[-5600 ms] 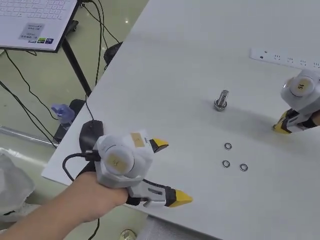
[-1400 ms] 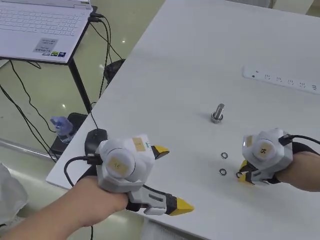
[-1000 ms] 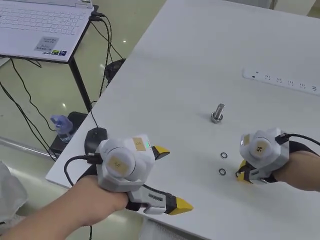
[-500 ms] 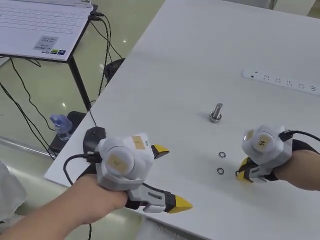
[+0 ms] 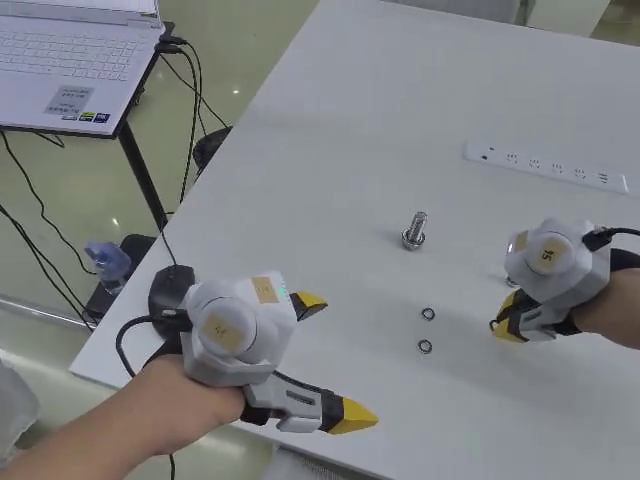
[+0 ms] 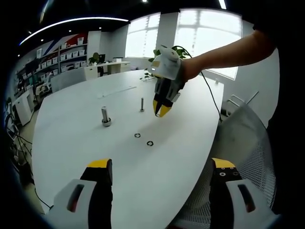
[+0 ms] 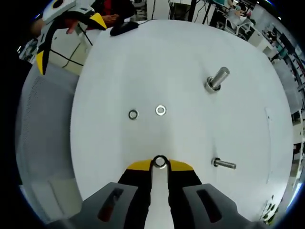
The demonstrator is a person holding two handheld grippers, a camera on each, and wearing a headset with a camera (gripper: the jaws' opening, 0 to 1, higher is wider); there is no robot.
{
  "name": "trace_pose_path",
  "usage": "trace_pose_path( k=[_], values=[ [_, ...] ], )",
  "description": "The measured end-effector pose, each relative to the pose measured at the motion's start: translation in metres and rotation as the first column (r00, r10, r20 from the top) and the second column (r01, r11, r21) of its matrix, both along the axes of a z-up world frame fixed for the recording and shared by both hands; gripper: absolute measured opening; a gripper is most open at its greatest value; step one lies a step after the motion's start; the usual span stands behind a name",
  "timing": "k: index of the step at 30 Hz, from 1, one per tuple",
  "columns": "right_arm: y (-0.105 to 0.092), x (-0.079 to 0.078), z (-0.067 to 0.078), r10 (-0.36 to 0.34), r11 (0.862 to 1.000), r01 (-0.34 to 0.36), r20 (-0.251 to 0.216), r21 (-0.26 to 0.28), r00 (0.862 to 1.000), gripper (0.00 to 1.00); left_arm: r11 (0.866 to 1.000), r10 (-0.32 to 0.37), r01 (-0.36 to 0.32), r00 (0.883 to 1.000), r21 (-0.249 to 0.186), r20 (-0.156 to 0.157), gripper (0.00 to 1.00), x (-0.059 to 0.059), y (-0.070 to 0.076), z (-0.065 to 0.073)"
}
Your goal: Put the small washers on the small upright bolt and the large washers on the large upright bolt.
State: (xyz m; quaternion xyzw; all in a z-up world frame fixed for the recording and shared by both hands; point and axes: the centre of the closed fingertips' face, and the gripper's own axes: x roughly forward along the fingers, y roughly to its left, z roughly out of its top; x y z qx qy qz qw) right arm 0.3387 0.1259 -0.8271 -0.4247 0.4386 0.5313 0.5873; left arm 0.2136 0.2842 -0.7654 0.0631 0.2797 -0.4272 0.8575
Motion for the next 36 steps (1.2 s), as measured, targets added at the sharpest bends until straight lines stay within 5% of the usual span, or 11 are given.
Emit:
trace_pose_path(
  k=[18, 36],
  values=[
    [-0.042, 0.042, 0.026, -0.059, 0.998, 0.06, 0.052, -0.012, 0.997, 0.12, 1.0, 0.001, -0.001, 1.0, 0.008, -0.008, 0.86, 0.005, -0.004, -0.004],
    [-0.032, 0.09, 0.031, -0.107, 0.994, 0.106, 0.075, 0.018, 0.991, 0.12, 1.0, 0.01, -0.01, 1.0, 0.027, -0.013, 0.83, 0.009, 0.002, -0.008]
  ],
)
